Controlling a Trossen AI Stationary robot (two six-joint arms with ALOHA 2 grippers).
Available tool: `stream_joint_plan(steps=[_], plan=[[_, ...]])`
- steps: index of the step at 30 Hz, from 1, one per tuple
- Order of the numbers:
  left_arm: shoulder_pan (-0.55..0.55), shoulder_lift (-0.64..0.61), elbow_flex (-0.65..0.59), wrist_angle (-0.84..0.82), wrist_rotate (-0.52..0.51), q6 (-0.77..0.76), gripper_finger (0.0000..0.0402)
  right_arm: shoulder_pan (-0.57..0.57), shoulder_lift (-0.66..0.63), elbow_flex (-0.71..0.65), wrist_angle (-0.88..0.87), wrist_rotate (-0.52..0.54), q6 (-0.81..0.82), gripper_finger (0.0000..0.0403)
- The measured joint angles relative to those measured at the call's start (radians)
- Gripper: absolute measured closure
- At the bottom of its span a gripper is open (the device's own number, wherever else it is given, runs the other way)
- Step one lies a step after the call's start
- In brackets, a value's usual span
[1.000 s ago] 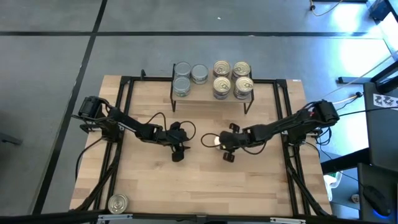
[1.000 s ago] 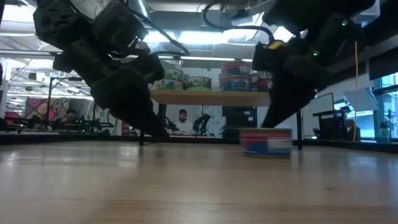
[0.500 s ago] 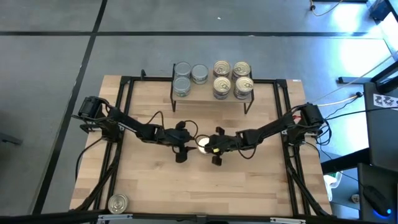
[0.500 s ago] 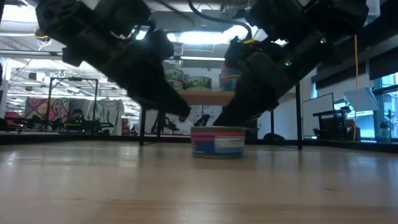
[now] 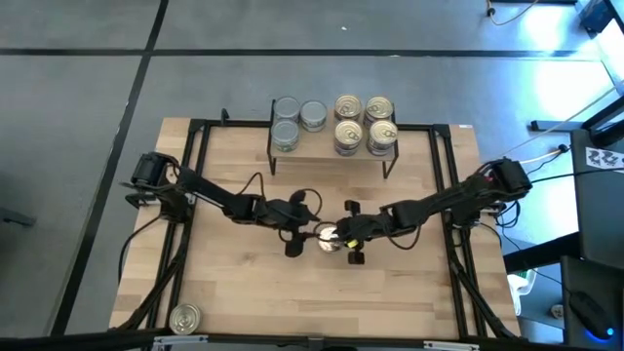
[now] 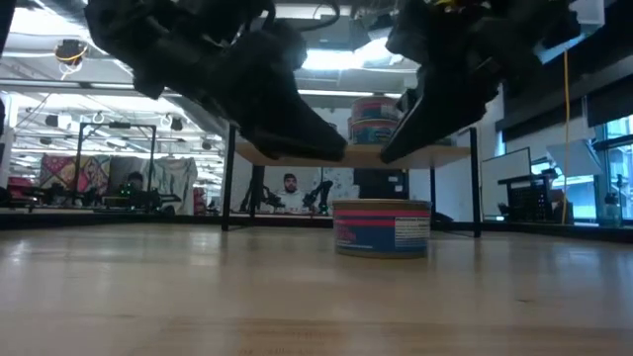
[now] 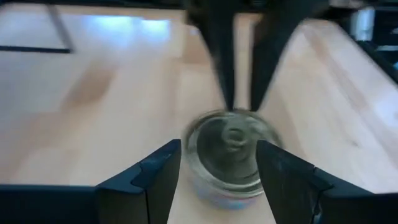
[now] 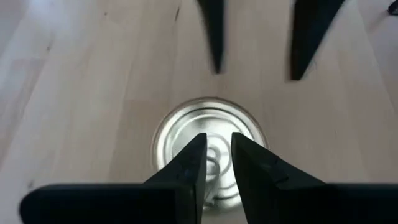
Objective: Stack canned seafood by type on shelf
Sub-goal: Put the blue pink tuna can on the shelf
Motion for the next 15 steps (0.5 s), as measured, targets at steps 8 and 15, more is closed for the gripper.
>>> stream_joint_plan(steps=[8,15], plan=[[-0.003,0.187,0.122,0.039,0.105,0.035,0.0194,0.003,-0.014,0.002,-0.083,-0.023,0.058,0.0323],[0.023,0.238,0.172,-0.013,0.096,0.067,0.0194,0.004,-0.015,0.003,-0.095,-0.131,0.103,0.0226]])
